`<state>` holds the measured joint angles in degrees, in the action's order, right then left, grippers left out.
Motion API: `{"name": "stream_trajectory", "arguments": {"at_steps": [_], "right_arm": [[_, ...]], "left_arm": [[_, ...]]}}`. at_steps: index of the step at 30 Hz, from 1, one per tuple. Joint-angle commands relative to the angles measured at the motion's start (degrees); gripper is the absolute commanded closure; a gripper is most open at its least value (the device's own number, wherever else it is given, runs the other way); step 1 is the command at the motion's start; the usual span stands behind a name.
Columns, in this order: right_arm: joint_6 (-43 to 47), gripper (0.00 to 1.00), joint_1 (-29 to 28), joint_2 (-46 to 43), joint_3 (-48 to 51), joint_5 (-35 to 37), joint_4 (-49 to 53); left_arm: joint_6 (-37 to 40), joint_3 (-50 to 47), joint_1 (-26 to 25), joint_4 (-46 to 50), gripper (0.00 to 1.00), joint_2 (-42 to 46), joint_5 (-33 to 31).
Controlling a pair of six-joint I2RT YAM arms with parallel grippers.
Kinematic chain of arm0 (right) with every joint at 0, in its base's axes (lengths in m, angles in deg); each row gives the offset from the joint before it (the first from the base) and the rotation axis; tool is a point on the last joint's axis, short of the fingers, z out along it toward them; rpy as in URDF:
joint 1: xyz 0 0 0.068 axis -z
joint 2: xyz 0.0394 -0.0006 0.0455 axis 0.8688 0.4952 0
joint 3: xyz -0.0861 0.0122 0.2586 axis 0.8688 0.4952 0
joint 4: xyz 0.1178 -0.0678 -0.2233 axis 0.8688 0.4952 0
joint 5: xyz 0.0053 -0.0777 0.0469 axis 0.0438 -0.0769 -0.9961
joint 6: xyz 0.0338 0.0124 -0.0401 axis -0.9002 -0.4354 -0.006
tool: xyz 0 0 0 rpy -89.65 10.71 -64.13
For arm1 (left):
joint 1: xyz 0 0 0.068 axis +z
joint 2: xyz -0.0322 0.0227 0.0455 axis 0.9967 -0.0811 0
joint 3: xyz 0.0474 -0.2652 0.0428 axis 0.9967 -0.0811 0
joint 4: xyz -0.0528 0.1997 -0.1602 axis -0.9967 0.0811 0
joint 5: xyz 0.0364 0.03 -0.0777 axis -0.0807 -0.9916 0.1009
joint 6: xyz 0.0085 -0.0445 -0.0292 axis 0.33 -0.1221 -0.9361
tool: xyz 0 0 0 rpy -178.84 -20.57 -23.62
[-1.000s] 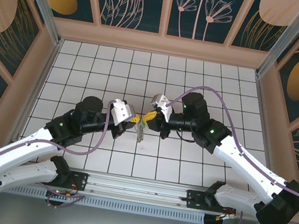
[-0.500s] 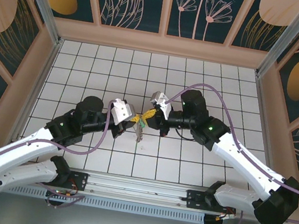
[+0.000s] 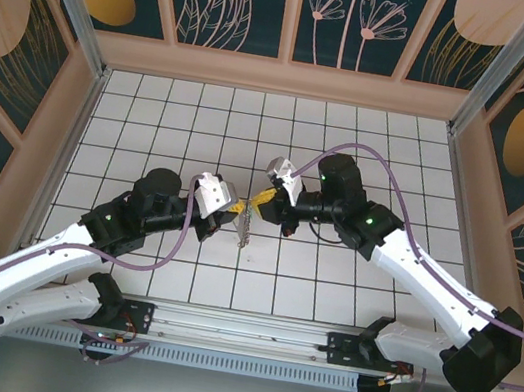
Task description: Put the keys on the keyring
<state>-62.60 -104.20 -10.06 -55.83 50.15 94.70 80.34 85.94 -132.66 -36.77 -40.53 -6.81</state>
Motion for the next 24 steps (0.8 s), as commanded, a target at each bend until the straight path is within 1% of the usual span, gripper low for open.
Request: {"name": "stream_trajectory", "arguments": {"at_steps": [1, 12, 20, 21, 24], "right_arm": [[0.0, 1.00, 0.8, 0.9, -2.2, 1.8, 0.4], [-0.6, 1.00, 1.6, 1.9, -2.4, 1.3, 1.3], [-0.6, 1.00, 2.1, 3.7, -3.7, -0.4, 4.2], [-0.6, 0.99, 2.3, 3.4, -3.8, -0.5, 4.4], [-0.6, 0.83, 2.5, 1.9, -3.2, -0.2, 4.5]], "left_arm": [[0.9, 0.1, -0.2, -2.5, 1.00, 0.6, 2.4], [1.0, -0.1, -0.2, -2.9, 1.00, 1.2, 2.2], [1.0, -0.2, -0.2, -3.0, 1.00, 1.8, 1.6], [1.0, -0.1, -0.2, -3.0, 1.00, 1.9, 1.4], [1.0, -0.1, -0.2, -3.0, 1.00, 2.1, 1.4]]}}
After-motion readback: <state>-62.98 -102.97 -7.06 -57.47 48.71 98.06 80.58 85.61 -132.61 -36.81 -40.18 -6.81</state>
